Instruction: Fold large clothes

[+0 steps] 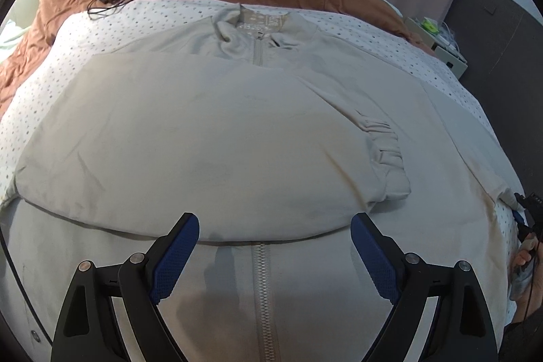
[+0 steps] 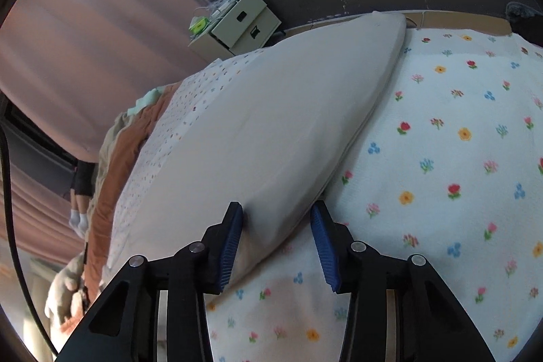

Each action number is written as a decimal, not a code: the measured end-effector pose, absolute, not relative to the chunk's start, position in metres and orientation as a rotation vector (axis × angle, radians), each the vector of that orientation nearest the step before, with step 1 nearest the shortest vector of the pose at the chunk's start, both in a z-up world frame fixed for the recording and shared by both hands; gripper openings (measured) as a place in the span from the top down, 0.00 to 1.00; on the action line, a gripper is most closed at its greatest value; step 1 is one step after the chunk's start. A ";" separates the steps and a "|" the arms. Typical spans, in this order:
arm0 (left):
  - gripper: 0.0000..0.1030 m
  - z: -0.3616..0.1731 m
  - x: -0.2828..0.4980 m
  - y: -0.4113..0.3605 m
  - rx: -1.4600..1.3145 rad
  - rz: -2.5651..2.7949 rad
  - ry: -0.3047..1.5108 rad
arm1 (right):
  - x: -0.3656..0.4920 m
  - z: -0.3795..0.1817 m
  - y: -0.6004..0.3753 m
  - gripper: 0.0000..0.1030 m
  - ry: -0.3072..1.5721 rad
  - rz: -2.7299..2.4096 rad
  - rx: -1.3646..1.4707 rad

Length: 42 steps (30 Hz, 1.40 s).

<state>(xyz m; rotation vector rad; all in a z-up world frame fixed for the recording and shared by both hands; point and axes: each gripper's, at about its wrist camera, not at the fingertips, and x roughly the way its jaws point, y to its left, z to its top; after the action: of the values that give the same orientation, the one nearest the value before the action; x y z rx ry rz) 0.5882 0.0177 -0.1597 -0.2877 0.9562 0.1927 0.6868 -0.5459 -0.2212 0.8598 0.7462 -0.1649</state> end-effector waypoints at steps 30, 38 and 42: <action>0.11 -0.113 0.539 0.102 -0.470 0.108 0.862 | 0.638 -0.040 -0.358 0.94 0.441 0.204 0.518; 0.11 -0.105 0.528 0.128 -0.560 0.088 0.838 | 0.644 -0.071 -0.251 0.94 0.609 0.319 0.390; 0.11 -0.102 0.523 0.144 -0.594 0.108 0.824 | 0.653 -0.106 -0.212 0.89 0.776 0.324 0.328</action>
<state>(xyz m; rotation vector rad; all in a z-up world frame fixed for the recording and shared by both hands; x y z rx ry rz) 0.5232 0.1435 -0.1021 -0.5938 0.8243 0.1077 0.6525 -0.2123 -0.1061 0.3283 0.7764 0.3242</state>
